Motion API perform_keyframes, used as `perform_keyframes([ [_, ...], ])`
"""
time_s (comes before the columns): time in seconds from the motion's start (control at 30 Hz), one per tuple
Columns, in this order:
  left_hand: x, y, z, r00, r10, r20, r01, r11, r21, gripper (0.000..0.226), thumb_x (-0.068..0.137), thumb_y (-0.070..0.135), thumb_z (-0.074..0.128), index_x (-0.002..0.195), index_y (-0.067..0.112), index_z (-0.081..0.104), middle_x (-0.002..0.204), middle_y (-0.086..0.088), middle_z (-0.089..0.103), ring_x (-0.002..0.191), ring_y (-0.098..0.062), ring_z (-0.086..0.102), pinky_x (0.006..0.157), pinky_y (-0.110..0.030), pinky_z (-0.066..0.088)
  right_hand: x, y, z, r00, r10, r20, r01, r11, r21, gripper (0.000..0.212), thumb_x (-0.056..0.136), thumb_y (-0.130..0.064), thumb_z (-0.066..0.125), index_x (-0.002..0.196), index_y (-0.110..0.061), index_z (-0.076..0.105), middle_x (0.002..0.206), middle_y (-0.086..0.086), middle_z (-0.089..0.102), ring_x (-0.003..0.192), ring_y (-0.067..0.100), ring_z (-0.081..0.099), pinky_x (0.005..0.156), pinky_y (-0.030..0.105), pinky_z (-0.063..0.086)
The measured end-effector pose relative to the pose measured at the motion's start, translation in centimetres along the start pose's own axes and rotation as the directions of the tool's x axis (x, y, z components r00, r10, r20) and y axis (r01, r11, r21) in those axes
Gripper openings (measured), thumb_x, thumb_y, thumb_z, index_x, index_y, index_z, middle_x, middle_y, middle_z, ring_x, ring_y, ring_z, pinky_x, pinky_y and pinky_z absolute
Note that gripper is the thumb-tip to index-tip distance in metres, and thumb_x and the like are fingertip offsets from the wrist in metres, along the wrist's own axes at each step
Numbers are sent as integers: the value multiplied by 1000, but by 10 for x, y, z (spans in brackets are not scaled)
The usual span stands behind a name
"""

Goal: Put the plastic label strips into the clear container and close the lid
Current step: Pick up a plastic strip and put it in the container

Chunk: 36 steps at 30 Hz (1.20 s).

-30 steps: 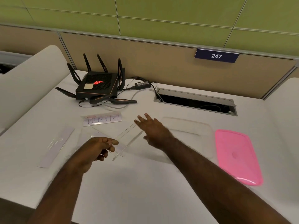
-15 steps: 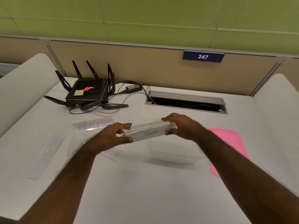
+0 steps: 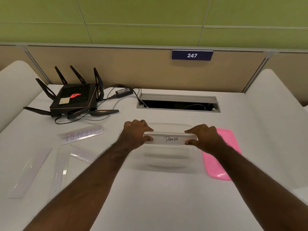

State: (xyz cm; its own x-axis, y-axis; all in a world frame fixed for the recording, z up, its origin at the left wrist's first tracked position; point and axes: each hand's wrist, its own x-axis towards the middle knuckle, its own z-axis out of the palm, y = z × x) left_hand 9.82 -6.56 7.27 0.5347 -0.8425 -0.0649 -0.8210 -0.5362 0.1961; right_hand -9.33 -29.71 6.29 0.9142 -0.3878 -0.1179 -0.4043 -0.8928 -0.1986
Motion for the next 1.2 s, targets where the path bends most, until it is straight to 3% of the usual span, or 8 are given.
perform_keyframes([
  [0.13, -1, 6, 16, 999, -2, 45, -7, 979, 203, 43, 86, 59, 52, 125, 41, 58, 129, 12, 55, 135, -16, 36, 115, -61, -1, -4, -4, 13, 999, -22, -36, 17, 992, -124, 56, 77, -64, 62, 125, -36, 60, 125, -10, 61, 121, 19, 43, 93, 40, 29],
  [0.27, -3, 18, 27, 995, -13, 95, -20, 938, 346, 40, 85, 54, 58, 120, 36, 63, 128, 7, 61, 141, -24, 30, 107, -69, -13, -2, -12, 26, 999, -44, 7, 44, 966, -254, 54, 75, -61, 66, 120, -31, 65, 117, -8, 65, 115, 21, 45, 92, 43, 29],
  [0.43, 0, 40, 37, 975, -115, 192, 5, 869, 495, 27, 83, 40, 66, 103, 23, 71, 110, -1, 71, 142, -37, 29, 92, -73, -30, 4, -21, 39, 993, -61, 97, 96, 900, -424, 47, 78, -57, 65, 112, -24, 67, 111, -3, 69, 114, 24, 45, 95, 46, 27],
  [0.63, 11, 49, 50, 944, -172, 282, -12, 835, 550, 9, 85, 23, 62, 86, 17, 69, 102, -8, 74, 145, -37, 23, 93, -72, -29, 13, -30, 48, 984, -54, 168, 133, 850, -510, 43, 80, -52, 64, 106, -18, 68, 112, 2, 68, 114, 27, 45, 98, 47, 26],
  [0.87, 16, 41, 63, 929, -172, 328, -26, 854, 520, 19, 86, 25, 57, 102, 19, 67, 115, -4, 70, 147, -34, 19, 94, -74, -25, 18, -35, 53, 972, -54, 229, 172, 827, -535, 43, 79, -50, 67, 105, -15, 67, 109, 1, 67, 113, 26, 48, 99, 48, 26],
  [1.0, 12, 30, 57, 971, -47, 235, -38, 937, 346, 34, 89, 45, 53, 114, 25, 64, 127, 2, 64, 145, -26, 25, 104, -72, -17, 22, -38, 46, 968, -35, 249, 149, 879, -454, 56, 79, -65, 57, 115, -23, 66, 120, 0, 64, 118, 24, 47, 100, 49, 26],
  [1.1, 6, 21, 44, 1000, 25, -4, -24, 984, 174, 29, 92, 38, 49, 113, 29, 66, 125, 5, 64, 139, -19, 36, 110, -66, -11, 24, -44, 36, 988, -24, 151, 74, 941, -331, 48, 86, -61, 50, 121, -30, 62, 125, -2, 62, 120, 22, 47, 100, 47, 26],
  [1.2, -5, 3, 31, 974, -34, -224, 45, 998, 47, 26, 88, 27, 53, 109, 28, 69, 119, 6, 67, 131, -17, 46, 115, -61, -2, 30, -58, 25, 998, -44, 46, 54, 964, -261, 42, 91, -56, 46, 125, -35, 59, 126, -4, 61, 120, 22, 48, 99, 46, 28],
])
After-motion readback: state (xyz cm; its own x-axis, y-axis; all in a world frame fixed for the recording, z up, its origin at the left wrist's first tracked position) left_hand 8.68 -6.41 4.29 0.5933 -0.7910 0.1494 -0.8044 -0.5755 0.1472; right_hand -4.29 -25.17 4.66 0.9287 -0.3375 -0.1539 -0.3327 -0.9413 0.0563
